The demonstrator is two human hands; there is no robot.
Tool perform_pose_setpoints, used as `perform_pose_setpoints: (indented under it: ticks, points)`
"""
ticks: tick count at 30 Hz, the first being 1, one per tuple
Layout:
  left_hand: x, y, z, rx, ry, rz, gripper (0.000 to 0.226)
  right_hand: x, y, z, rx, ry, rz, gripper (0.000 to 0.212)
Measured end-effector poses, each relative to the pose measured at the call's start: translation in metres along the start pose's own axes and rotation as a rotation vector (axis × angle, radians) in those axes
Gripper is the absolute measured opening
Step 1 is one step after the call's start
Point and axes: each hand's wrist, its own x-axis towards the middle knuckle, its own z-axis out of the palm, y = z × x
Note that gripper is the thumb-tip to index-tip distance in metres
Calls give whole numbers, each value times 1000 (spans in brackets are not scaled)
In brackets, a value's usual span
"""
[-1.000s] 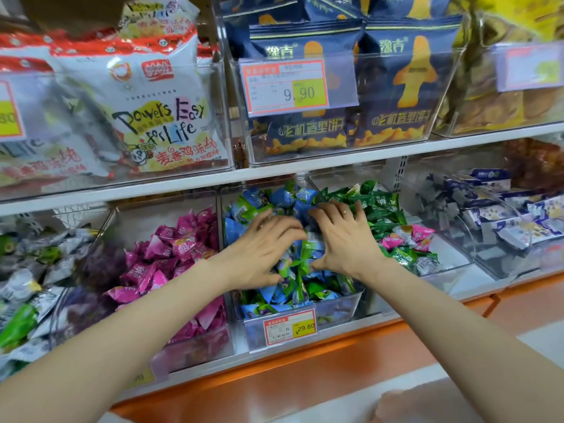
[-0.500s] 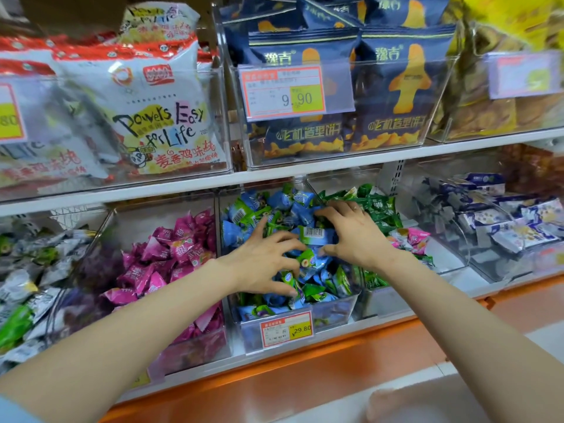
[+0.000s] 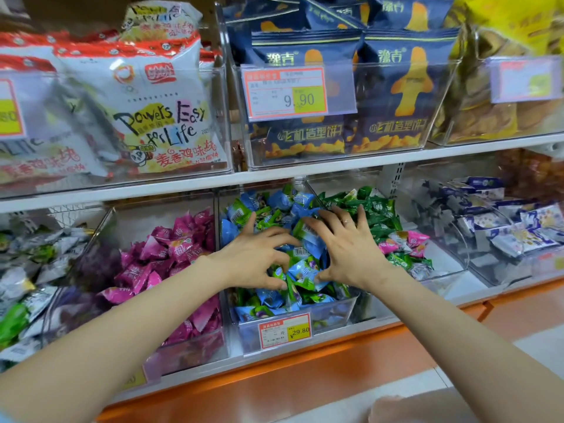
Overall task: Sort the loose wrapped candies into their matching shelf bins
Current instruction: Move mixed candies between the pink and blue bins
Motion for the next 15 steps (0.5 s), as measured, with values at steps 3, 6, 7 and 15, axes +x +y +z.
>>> perform_pose_setpoints:
  ticks: [3, 6, 7, 15]
  points:
    - [0, 7, -2, -68, 6, -36, 45, 7, -2, 4, 7, 55, 66, 110]
    - [1, 14, 0, -101, 173, 11, 30, 13, 0, 1, 33, 52, 127, 107]
    - [2, 15, 1, -102, 187, 39, 27, 14, 0, 0, 40, 23, 139, 105]
    - [7, 14, 11, 49, -66, 46, 46, 12, 3, -2, 39, -49, 151, 94]
